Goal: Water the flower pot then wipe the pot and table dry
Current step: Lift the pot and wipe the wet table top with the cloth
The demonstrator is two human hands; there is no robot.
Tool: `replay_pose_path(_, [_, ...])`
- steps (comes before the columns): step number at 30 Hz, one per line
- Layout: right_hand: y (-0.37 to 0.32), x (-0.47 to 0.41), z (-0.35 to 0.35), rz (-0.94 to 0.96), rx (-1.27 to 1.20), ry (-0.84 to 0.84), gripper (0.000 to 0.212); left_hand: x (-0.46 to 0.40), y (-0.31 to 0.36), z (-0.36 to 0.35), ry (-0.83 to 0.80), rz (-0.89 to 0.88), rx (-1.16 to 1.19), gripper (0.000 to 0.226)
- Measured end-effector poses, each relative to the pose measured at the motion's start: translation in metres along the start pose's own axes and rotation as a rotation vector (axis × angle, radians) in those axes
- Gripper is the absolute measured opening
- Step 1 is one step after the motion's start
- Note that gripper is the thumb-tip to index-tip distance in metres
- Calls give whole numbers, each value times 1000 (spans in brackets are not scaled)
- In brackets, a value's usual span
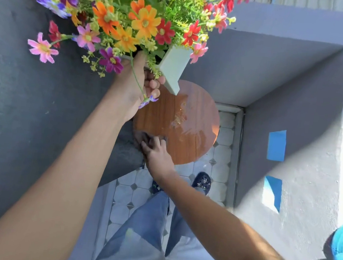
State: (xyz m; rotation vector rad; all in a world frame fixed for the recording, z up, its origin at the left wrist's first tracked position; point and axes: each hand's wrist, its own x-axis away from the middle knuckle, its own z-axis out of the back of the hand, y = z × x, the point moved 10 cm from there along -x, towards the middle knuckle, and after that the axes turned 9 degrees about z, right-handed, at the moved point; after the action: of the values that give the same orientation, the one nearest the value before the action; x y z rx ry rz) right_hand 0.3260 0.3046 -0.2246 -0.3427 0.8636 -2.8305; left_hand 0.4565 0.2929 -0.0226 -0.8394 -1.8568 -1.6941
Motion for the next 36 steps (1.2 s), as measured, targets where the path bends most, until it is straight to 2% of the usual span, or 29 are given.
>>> replay_pose_path(2, [19,27,5,23,8,30,44,1,0,0,-7,1,-9,40])
replay_pose_path(5, [95,52,44,-69,63,123,43,3,-1,2,-18,0,-14,40])
replay_pose_path(7, [152,59,82,-267,2,171,36,5,-3,4,-30,-9,-11,39])
replay_pose_path(9, [200,67,120,-492,-1,302,31,7,-4,4,-45,-24,-14,39])
replay_pose_path(10, [214,68,127,-523,-8,365,34,8,-4,3,-49,-28,-15,39])
replay_pose_path(12, [215,65,131,-536,-19,420,37,9,-5,3,-41,-26,-16,40])
replay_pose_path(15, [173,60,111,-454,31,363,24,8,-6,4,-26,-24,-11,40])
replay_pose_path(19, [100,56,51,-235,2,229,47,6,-6,2,-15,-28,-25,39])
replay_pose_path(24, [30,71,0,-43,-19,103,40,7,-4,0,-6,-29,-19,38])
replay_pose_path(28, [78,81,26,-146,-63,184,40,4,-3,3,-14,-31,-16,40])
replay_pose_path(31, [147,88,75,-385,-162,320,32,1,-2,5,-14,-27,-6,41])
replay_pose_path(34, [192,87,114,-458,-68,389,33,-1,-1,4,-7,-28,-1,41])
replay_pose_path(36, [194,79,118,-464,-65,418,17,-2,0,3,-5,-21,6,41])
